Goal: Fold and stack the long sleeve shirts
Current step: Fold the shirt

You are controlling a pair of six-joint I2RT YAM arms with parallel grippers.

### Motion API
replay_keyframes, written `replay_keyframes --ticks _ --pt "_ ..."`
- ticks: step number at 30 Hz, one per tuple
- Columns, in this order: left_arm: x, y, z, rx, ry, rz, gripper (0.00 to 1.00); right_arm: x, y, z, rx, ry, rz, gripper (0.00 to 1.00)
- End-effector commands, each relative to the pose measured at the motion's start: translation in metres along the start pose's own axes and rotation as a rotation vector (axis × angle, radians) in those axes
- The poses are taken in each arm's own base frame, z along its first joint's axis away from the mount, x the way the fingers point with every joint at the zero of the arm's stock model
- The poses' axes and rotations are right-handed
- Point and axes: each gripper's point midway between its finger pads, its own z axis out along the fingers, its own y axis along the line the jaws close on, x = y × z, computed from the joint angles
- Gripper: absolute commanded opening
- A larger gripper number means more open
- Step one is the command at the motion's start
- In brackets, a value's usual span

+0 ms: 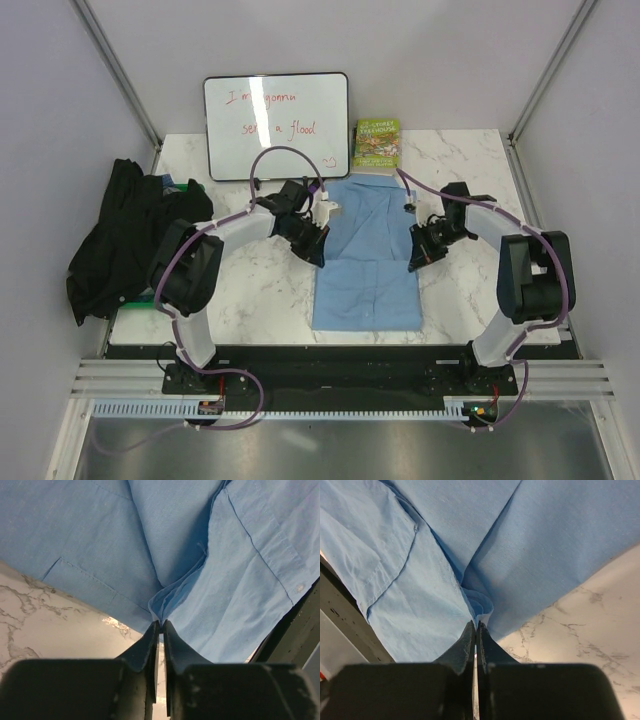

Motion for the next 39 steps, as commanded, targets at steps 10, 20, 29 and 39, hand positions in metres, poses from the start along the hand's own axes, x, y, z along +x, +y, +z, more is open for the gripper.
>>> replay_keyframes --ticks 10,20,29,39 --pt "-0.025 0.023 0.004 -0.113 -0.042 0.012 0.02 -0.023 -0.022 -0.001 0.079 -0.074 -0.09 0.0" --pt "-0.023 0.043 0.015 -0.16 -0.007 0.004 0.07 -0.023 -0.035 -0.001 0.147 -0.074 -0.048 0.12" --pt "-0.062 -0.031 -0.076 0.017 -0.259 0.1 0.83 -0.052 0.035 -0.091 -0.028 -0.351 -0.046 0.82" --pt "-0.061 -0.085 -0.064 0.236 -0.356 -0.03 0.97 -0.06 0.054 -0.055 -0.213 -0.432 0.082 0.97"
